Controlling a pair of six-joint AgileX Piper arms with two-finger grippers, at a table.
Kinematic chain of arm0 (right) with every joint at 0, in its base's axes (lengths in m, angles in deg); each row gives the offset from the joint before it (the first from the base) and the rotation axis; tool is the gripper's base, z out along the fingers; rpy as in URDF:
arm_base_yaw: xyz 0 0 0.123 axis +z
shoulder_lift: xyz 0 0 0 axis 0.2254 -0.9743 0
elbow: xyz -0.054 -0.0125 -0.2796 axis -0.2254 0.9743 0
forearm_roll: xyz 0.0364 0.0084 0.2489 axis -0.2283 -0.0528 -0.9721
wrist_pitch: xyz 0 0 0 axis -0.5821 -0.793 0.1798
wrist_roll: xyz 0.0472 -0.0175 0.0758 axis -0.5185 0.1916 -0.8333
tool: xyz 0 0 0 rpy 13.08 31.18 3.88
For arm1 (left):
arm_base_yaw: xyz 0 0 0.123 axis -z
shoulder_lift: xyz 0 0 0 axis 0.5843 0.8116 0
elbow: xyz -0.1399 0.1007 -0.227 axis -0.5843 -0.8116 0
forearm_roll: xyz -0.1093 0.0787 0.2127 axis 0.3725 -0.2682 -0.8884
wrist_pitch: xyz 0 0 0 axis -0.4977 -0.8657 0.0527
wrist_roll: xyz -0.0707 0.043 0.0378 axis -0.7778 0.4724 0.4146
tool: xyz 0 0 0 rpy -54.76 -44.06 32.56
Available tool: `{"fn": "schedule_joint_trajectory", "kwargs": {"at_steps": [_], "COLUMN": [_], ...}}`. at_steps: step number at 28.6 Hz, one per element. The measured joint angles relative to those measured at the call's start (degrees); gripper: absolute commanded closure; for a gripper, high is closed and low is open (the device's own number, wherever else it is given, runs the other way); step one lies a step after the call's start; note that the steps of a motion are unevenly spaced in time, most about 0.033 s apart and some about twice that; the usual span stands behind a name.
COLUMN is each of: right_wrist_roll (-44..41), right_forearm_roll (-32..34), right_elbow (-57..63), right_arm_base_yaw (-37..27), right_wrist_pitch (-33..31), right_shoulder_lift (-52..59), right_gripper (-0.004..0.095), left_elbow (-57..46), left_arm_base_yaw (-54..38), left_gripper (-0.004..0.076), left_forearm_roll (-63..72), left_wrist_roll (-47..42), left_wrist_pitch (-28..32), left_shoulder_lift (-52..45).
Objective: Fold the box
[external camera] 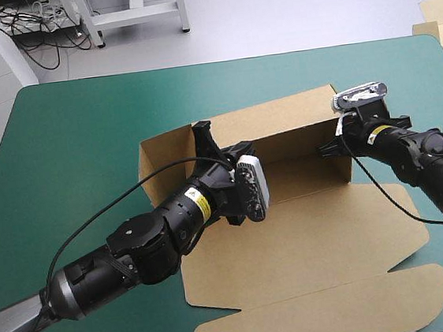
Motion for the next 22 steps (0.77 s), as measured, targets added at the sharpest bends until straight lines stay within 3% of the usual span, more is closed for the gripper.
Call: {"fn": "schedule_joint_trajectory", "kwargs": {"at_steps": [3,7,11,13,19,22], "right_wrist_roll": [0.0,0.0,0.0,0.0,0.1,0.2], "right_forearm_roll": [0.0,0.0,0.0,0.0,0.0,0.0], "right_elbow": [0.0,0.0,0.0,0.0,0.0,0.0], "right_arm_base_yaw": [0.0,0.0,0.0,0.0,0.0,0.0], "right_wrist_pitch": [0.0,-0.2,-0.2,-0.2,-0.4,-0.5], "right_shoulder_lift": [0.0,0.0,0.0,0.0,0.0,0.0], "right_gripper": [0.0909,0.0909,0.0909,0.0910,0.0909,0.0909], "left_elbow": [1.4,4.8,12.3,16.6,30.2,37.5], "left_arm_base_yaw": [0.0,0.0,-0.2,-0.8,-6.2,-15.2], "left_gripper": [0.0706,0.0706,0.0706,0.0706,0.0706,0.0709], "left_forearm_roll": [5.1,21.3,42.8,49.1,56.5,61.1], "left_wrist_roll": [3.2,20.1,40.6,45.5,49.4,49.6], "left_wrist_pitch": [-1.1,-5.6,-16.9,-22.5,-35.1,-42.9], "left_shoulder_lift": [-0.3,-0.3,0.7,1.9,5.4,5.7]}}
